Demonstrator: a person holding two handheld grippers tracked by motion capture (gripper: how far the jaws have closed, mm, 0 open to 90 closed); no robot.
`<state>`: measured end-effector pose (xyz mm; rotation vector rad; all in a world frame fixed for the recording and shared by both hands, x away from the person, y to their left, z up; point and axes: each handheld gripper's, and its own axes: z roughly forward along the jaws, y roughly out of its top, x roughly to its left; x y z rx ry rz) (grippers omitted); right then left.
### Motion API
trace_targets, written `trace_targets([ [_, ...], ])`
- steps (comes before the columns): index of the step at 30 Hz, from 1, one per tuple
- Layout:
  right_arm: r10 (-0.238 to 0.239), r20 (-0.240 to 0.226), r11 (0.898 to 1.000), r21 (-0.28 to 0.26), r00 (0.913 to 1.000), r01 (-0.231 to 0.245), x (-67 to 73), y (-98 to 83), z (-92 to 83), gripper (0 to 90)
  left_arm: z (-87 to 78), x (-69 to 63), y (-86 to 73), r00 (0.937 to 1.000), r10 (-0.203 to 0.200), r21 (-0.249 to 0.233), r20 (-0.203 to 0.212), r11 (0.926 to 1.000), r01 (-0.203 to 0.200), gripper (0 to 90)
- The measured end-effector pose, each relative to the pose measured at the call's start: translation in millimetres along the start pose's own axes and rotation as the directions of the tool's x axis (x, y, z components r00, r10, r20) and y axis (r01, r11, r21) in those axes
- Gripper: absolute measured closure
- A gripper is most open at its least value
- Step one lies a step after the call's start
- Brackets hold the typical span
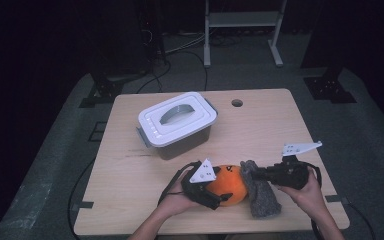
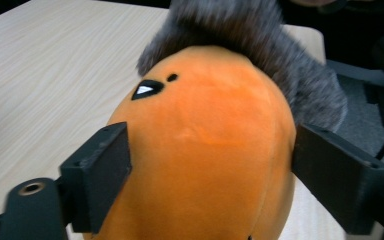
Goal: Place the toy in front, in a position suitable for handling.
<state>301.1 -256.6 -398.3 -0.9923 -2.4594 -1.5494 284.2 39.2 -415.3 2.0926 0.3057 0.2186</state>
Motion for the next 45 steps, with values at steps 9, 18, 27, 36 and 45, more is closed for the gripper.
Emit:
trace_targets([
  [9, 0.000, 0.033, 0.998, 0.062, 0.9995, -0.003, -6.6, -7.8, 12.2, 79.2, -9.8, 6.8, 4.2, 0.9983, 0.021, -0.021, 0.054, 0.9996, -0.019, 22.4],
  [18, -0.026, 0.023, 0.998, 0.060, 0.9994, 0.025, -1.0, -2.6, 2.8, 79.4, 0.9, 11.1, -8.1, 0.9984, -0.039, 0.018, 0.041, 0.9991, 0.039, 19.8],
  [27, -0.046, -0.023, 0.992, 0.119, 0.9987, 0.048, 4.8, -4.4, 12.5, 79.4, -0.1, 13.9, -4.6, 0.9982, -0.030, -0.017, 0.053, 0.9994, 0.030, 8.9],
  [36, -0.052, 0.009, 0.992, 0.117, 0.9986, 0.050, -0.5, -8.1, 13.3, 78.7, 4.1, 15.4, -10.2, 0.9915, -0.043, 0.032, 0.123, 0.9987, 0.039, 19.5],
  [45, -0.055, 0.007, 0.991, 0.126, 0.9984, 0.054, -3.7, -10.4, 14.6, 78.7, 1.2, 21.2, -8.1, 0.9962, -0.040, 0.020, 0.077, 0.9991, 0.038, 10.3],
])
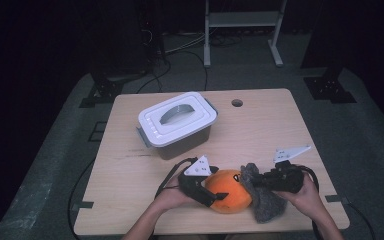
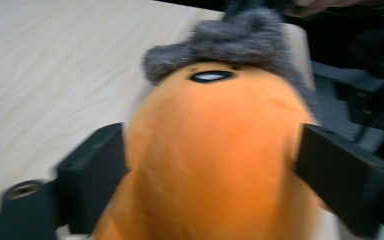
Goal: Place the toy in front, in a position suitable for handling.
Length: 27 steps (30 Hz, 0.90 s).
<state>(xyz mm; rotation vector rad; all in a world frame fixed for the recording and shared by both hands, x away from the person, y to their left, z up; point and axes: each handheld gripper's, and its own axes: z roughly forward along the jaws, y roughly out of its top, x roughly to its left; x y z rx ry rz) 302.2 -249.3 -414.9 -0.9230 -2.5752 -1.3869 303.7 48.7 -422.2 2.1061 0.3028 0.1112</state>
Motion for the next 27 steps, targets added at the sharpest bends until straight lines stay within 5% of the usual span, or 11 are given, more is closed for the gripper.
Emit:
trace_targets([
  [3, -0.014, -0.006, 1.000, -0.008, 0.9999, 0.014, 2.4, 0.8, 1.6, 78.7, 7.7, 2.6, -5.0, 0.9984, -0.039, 0.025, 0.040, 0.9990, 0.038, 8.5],
  [4, -0.016, -0.007, 1.000, -0.010, 0.9998, 0.016, 3.3, 1.3, 2.1, 78.7, 8.7, 1.4, -7.0, 0.9982, -0.037, 0.021, 0.048, 0.9991, 0.036, 14.3],
  [8, -0.038, 0.017, 0.999, -0.024, 0.9991, 0.039, 8.2, 7.1, -3.0, 80.3, -4.4, -2.3, -1.5, 0.9992, 0.035, -0.017, 0.021, 0.9993, -0.035, 39.1],
  [11, -0.048, 0.005, 0.996, -0.074, 0.9989, 0.048, 12.6, 13.2, -8.6, 80.5, -10.8, -2.2, 0.7, 0.9986, 0.052, -0.034, 0.002, 0.9980, -0.052, 45.0],
  [18, -0.043, -0.005, 0.999, -0.026, 0.9991, 0.043, 8.4, 10.7, 6.0, 80.1, -5.5, -0.8, -3.5, 0.9994, 0.034, -0.009, -0.005, 0.9994, -0.034, 39.0],
  [22, -0.013, -0.004, 1.000, 0.001, 0.9999, 0.013, -0.2, 0.7, 2.3, 80.0, -3.9, -1.5, -5.0, 0.9991, 0.043, -0.003, 0.001, 0.9991, -0.043, 36.0],
  [27, 0.051, 0.058, 0.999, 0.006, 0.9970, -0.051, -15.9, -15.5, -14.8, 79.9, -5.2, 0.5, -8.0, 0.9995, 0.033, -0.013, 0.004, 0.9994, -0.033, 29.5],
])
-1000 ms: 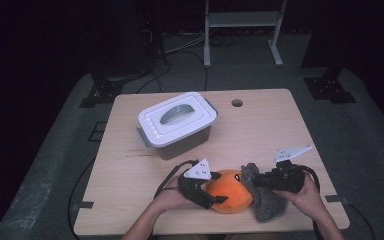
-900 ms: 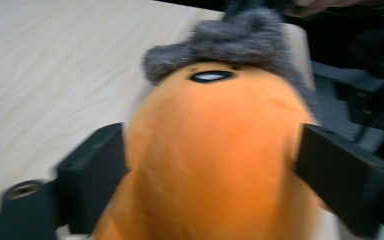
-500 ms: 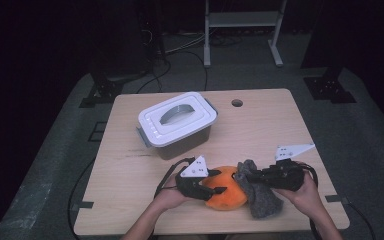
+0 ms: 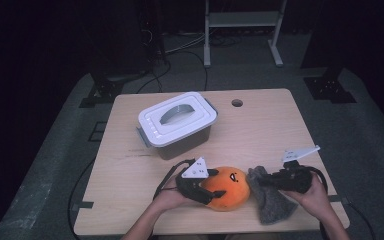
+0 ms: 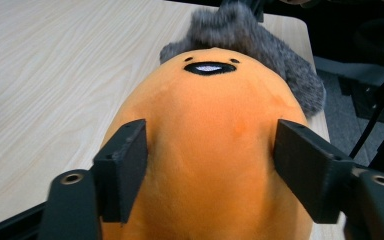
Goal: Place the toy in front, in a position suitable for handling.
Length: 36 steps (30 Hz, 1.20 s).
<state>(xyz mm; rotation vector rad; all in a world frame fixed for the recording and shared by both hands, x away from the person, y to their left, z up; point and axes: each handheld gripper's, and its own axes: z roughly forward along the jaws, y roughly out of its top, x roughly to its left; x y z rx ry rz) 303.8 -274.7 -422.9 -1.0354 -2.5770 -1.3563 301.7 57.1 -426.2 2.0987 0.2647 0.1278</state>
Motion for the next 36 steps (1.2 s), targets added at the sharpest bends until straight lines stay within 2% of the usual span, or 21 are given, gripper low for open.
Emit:
trace_targets([
  [3, 0.010, 0.044, 1.000, -0.022, 0.9990, -0.009, -4.8, -3.1, -15.9, 79.8, 0.9, 1.2, 0.4, 1.0000, -0.006, -0.004, 0.000, 1.0000, 0.006, 26.9],
  [6, 0.026, 0.092, 0.999, -0.043, 0.9954, -0.022, -9.3, -7.4, -31.7, 79.8, 2.2, -0.2, 0.8, 1.0000, 0.004, 0.004, -0.002, 1.0000, -0.004, 21.1],
  [8, 0.040, 0.140, 0.999, -0.042, 0.9893, -0.035, -13.9, -11.8, -40.4, 79.7, 2.9, -0.7, 1.1, 1.0000, 0.003, 0.001, -0.003, 1.0000, -0.003, 19.3],
  [10, 0.051, 0.162, 0.998, -0.045, 0.9854, -0.045, -18.5, -15.8, -44.3, 79.6, 3.0, -1.1, 1.8, 1.0000, 0.003, -0.003, -0.005, 1.0000, -0.003, 18.6],
  [15, 0.085, 0.201, 0.996, -0.028, 0.9759, -0.080, -28.7, -22.6, -39.5, 76.7, 1.9, -2.0, 3.9, 1.0000, 0.007, -0.011, -0.006, 0.9999, -0.007, 17.4],
  [18, 0.083, 0.239, 0.996, 0.014, 0.9675, -0.089, -34.1, -26.6, -29.0, 72.5, -1.3, -0.5, 5.6, 0.9996, -0.010, -0.029, 0.025, 0.9995, 0.011, 17.1],
  [21, 0.105, 0.216, 0.994, -0.001, 0.9707, -0.107, -38.0, -30.7, -24.5, 63.1, -7.9, 0.9, 8.8, 0.9997, -0.009, -0.046, 0.021, 0.9989, 0.010, 17.1],
  [26, 0.119, 0.159, 0.991, -0.082, 0.9801, -0.107, -37.8, -29.9, -28.0, 53.0, -20.2, 4.2, 13.2, 0.9999, -0.014, -0.083, -0.009, 0.9965, 0.014, 13.8],
  [28, 0.127, 0.126, 0.987, -0.116, 0.9839, -0.112, -37.9, -29.9, -28.3, 50.0, -24.4, 6.7, 13.8, 0.9996, -0.017, -0.083, -0.020, 0.9964, 0.016, 11.5],
  [33, 0.128, 0.096, 0.985, -0.129, 0.9870, -0.116, -37.2, -28.8, -21.8, 44.4, -35.2, 12.7, 13.7, 0.9980, -0.049, -0.110, -0.039, 0.9930, 0.044, 9.1],
  [36, 0.116, 0.081, 0.985, -0.135, 0.9899, -0.105, -33.2, -25.7, -17.9, 43.6, -41.4, 15.8, 13.7, 0.9974, -0.052, -0.126, -0.049, 0.9909, 0.046, 8.9],
])
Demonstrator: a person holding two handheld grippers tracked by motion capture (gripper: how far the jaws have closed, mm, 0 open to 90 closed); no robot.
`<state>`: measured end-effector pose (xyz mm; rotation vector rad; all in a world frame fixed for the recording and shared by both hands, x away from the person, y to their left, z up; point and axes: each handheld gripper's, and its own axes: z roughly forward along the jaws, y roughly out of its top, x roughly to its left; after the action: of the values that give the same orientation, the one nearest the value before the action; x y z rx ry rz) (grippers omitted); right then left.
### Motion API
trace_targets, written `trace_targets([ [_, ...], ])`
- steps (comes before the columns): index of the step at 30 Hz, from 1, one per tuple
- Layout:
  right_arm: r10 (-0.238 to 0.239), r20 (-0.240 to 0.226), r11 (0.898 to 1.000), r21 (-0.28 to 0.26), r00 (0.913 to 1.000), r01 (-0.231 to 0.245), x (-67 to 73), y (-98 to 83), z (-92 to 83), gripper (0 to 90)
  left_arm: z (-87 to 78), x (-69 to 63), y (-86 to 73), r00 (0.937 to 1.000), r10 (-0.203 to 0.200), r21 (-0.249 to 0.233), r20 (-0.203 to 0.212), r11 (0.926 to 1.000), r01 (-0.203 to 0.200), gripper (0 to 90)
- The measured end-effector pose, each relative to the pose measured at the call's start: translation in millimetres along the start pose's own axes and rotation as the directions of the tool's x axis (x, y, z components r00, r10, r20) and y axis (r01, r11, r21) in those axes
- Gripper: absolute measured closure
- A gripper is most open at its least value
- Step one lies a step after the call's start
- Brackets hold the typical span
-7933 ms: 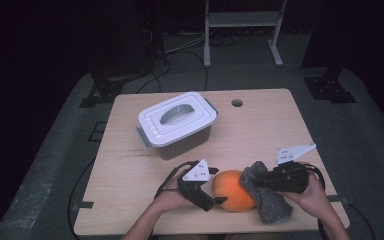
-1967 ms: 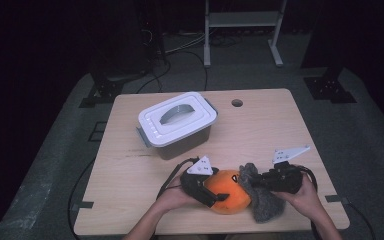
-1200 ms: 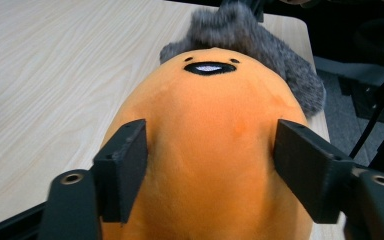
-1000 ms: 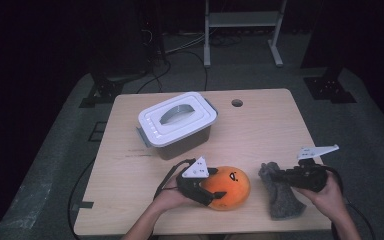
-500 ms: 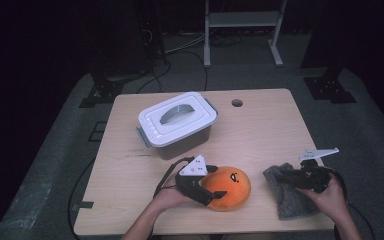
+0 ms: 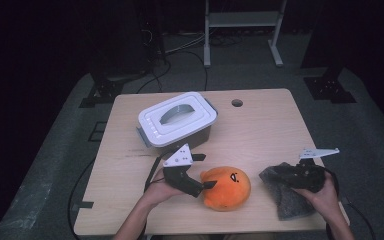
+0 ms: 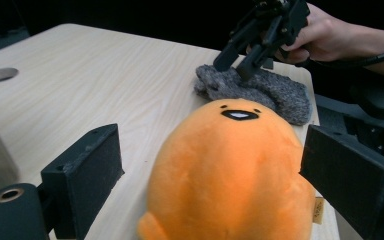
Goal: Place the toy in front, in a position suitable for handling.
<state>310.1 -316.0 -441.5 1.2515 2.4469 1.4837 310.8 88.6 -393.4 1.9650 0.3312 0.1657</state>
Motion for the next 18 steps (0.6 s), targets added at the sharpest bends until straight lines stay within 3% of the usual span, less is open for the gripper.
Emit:
trace_targets([
  [9, -0.021, 0.000, 1.000, 0.005, 0.9998, 0.021, 5.6, -0.1, 6.6, 40.6, -16.1, 8.9, 3.4, 0.9989, -0.041, -0.057, -0.021, 0.9976, 0.040, 7.7],
  [18, -0.012, -0.006, 1.000, -0.003, 0.9999, 0.012, 6.3, 0.3, 5.1, 40.2, -29.9, 14.0, 5.6, 0.9984, -0.030, -0.075, -0.047, 0.9968, 0.026, 7.7],
])
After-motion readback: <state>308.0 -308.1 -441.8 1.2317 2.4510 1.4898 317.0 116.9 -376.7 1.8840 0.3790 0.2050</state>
